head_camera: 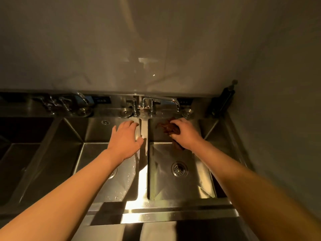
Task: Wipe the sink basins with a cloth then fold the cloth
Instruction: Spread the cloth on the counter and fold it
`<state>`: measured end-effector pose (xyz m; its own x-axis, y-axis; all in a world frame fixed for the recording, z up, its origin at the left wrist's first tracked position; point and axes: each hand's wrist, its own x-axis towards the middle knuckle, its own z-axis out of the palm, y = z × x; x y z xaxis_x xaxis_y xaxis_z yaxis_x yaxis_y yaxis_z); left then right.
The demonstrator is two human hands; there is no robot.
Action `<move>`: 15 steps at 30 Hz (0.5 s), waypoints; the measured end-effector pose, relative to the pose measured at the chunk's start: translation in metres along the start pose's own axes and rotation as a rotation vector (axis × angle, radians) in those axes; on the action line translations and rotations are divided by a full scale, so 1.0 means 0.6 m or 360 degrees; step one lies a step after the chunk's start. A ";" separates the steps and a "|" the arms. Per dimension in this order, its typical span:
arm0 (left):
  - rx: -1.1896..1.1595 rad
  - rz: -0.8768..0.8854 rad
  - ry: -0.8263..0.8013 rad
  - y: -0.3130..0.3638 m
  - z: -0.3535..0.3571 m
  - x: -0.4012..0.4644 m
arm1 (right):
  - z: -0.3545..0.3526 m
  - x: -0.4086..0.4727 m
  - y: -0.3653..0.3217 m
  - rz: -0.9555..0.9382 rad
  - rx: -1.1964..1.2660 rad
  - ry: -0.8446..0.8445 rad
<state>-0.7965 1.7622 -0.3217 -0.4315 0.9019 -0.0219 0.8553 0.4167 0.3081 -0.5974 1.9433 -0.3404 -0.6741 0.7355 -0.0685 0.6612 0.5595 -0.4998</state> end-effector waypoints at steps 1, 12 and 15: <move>-0.0007 -0.0006 0.0039 0.001 -0.021 -0.004 | -0.017 0.004 -0.017 -0.0037 0.0001 0.0018; 0.0090 -0.0099 0.0350 0.026 -0.191 -0.064 | -0.141 0.012 -0.155 -0.0510 -0.0163 0.0132; 0.0114 -0.0172 0.0420 0.030 -0.220 -0.081 | -0.160 0.017 -0.182 -0.0645 -0.0187 0.0132</move>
<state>-0.7980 1.7105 -0.1897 -0.5730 0.7948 0.2001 0.8143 0.5243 0.2491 -0.6452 1.9265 -0.2036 -0.8615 0.4728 0.1851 0.3845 0.8456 -0.3702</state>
